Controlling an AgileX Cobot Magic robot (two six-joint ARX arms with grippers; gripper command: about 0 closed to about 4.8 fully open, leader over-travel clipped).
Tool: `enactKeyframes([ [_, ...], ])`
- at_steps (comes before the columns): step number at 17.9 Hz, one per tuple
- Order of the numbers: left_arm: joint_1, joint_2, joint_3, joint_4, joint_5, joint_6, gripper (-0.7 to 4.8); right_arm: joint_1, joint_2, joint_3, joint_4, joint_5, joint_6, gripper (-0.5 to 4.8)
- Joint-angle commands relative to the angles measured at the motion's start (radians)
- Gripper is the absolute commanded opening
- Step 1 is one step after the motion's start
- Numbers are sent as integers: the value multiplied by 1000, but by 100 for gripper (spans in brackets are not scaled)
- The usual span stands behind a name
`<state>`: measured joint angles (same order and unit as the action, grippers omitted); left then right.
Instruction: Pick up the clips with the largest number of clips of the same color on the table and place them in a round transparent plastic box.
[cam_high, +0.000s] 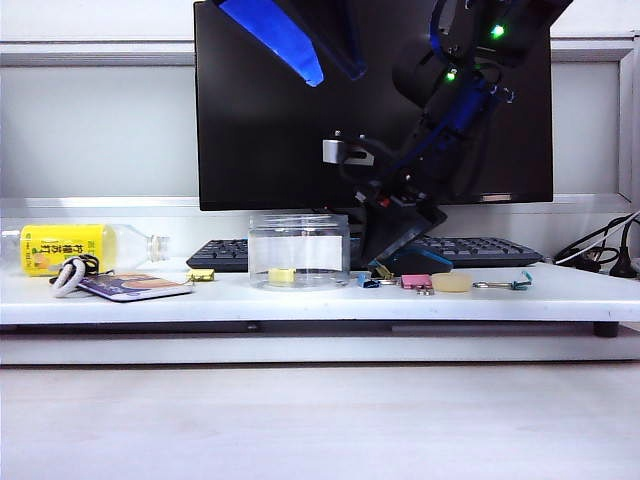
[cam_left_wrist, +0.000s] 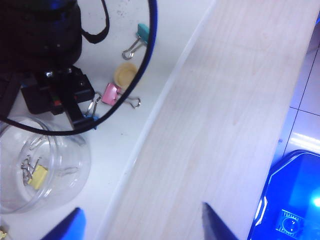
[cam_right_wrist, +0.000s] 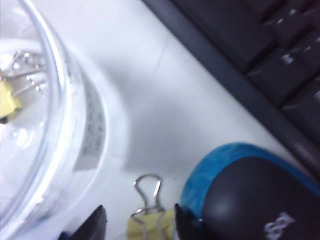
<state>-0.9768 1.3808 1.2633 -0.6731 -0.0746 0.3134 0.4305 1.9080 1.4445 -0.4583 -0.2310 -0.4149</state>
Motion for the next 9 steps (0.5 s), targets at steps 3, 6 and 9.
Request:
enactKeyframes([
  [3, 9, -2, 2, 9, 0, -6, 313, 1, 1, 5, 53, 31, 2, 172],
  [6, 9, -2, 2, 9, 0, -6, 313, 1, 18, 5, 52, 31, 3, 166],
  [9, 10, -2, 2, 9, 0, -6, 313, 1, 26, 5, 48, 31, 3, 104],
])
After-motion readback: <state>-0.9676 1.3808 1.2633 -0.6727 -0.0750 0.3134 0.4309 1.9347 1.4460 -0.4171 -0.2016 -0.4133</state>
